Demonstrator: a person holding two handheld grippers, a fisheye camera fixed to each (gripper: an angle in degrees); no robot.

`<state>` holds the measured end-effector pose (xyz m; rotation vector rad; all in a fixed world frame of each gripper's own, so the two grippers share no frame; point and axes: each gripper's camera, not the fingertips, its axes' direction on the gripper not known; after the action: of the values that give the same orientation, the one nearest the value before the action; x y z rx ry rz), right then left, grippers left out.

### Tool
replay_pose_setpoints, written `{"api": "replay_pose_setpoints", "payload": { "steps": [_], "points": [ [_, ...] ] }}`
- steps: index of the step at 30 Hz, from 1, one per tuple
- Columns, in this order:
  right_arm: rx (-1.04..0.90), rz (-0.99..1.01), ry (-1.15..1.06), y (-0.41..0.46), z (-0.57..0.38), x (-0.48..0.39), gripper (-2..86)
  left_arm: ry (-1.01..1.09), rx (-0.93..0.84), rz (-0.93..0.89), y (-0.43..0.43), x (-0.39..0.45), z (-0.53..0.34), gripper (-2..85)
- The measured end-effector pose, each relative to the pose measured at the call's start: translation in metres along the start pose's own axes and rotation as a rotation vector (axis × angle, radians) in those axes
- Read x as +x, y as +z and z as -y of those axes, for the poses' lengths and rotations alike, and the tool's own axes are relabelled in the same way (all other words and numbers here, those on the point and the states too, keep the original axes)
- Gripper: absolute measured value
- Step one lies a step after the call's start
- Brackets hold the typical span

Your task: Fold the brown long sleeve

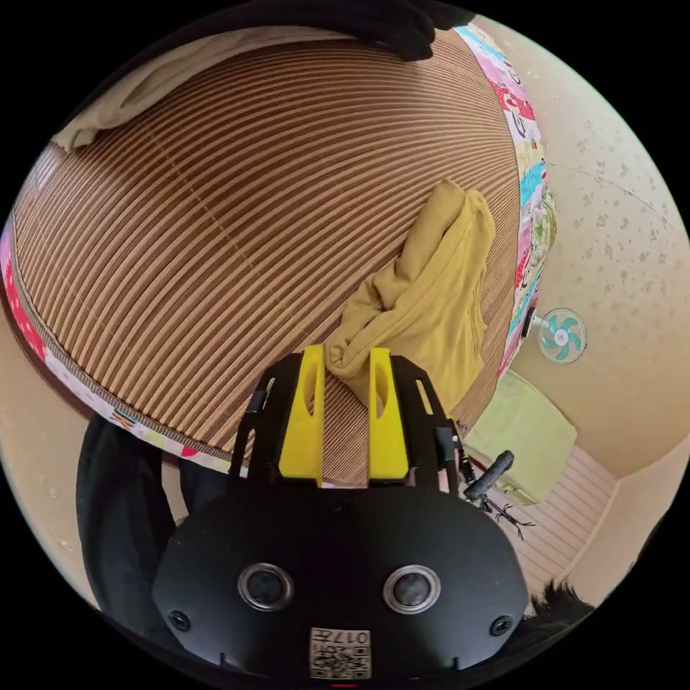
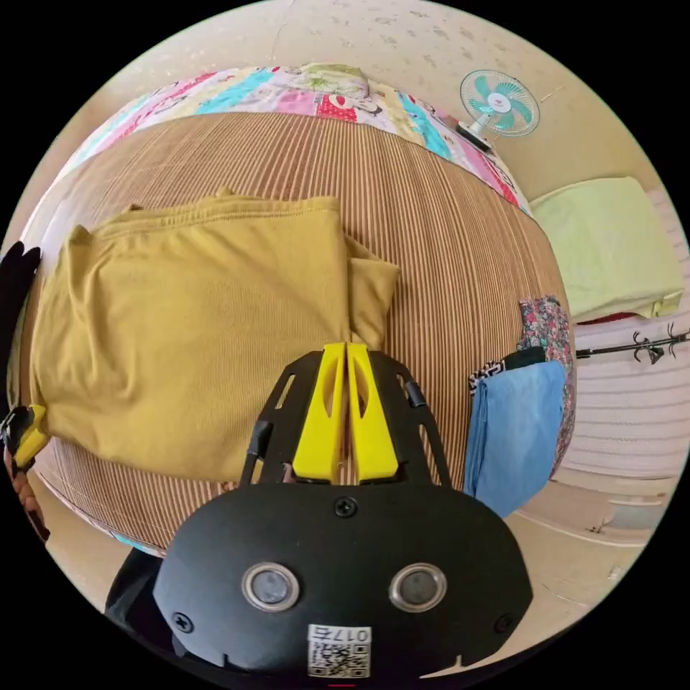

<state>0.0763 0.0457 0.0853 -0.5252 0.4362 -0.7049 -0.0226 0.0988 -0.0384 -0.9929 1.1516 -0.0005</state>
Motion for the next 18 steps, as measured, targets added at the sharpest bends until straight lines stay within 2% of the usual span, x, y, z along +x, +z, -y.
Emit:
{"api": "replay_pose_setpoints", "payload": {
  "steps": [1, 3, 5, 7, 9, 11, 13, 14, 16, 18],
  "points": [
    [0.008, 0.018, 0.020, -0.002, 0.004, 0.006, 0.4, -0.065, 0.043, -0.072, -0.004, -0.007, -0.001, 6.4],
    [-0.004, 0.075, 0.115, -0.013, 0.012, 0.022, 0.4, -0.064, 0.087, -0.186, -0.012, -0.002, -0.005, 5.9],
    [0.059, 0.128, 0.197, -0.030, 0.008, 0.040, 0.4, 0.078, 0.123, -0.190, -0.021, 0.028, -0.013, 5.7],
    [0.117, 0.210, 0.243, -0.047, -0.004, 0.061, 0.4, 0.402, 0.133, -0.101, -0.028, 0.100, -0.037, 5.6],
    [0.103, 0.210, 0.281, -0.051, -0.018, 0.074, 0.4, 0.625, 0.129, -0.040, -0.018, 0.157, -0.068, 5.5],
    [0.076, 0.217, 0.320, -0.049, -0.035, 0.088, 0.3, 0.856, 0.084, -0.010, 0.008, 0.211, -0.107, 5.5],
    [0.023, 0.274, 0.417, -0.038, -0.066, 0.113, 0.3, 1.109, -0.037, 0.002, 0.063, 0.261, -0.165, 5.6],
    [0.003, 0.293, 0.445, -0.034, -0.075, 0.120, 0.4, 1.160, -0.077, 0.006, 0.080, 0.268, -0.179, 5.6],
    [-0.082, 0.353, 0.535, -0.012, -0.108, 0.145, 0.4, 1.299, -0.267, 0.040, 0.150, 0.282, -0.232, 6.8],
    [-0.135, 0.392, 0.583, 0.003, -0.132, 0.163, 0.6, 1.351, -0.399, 0.057, 0.190, 0.278, -0.261, 7.5]
  ]
}}
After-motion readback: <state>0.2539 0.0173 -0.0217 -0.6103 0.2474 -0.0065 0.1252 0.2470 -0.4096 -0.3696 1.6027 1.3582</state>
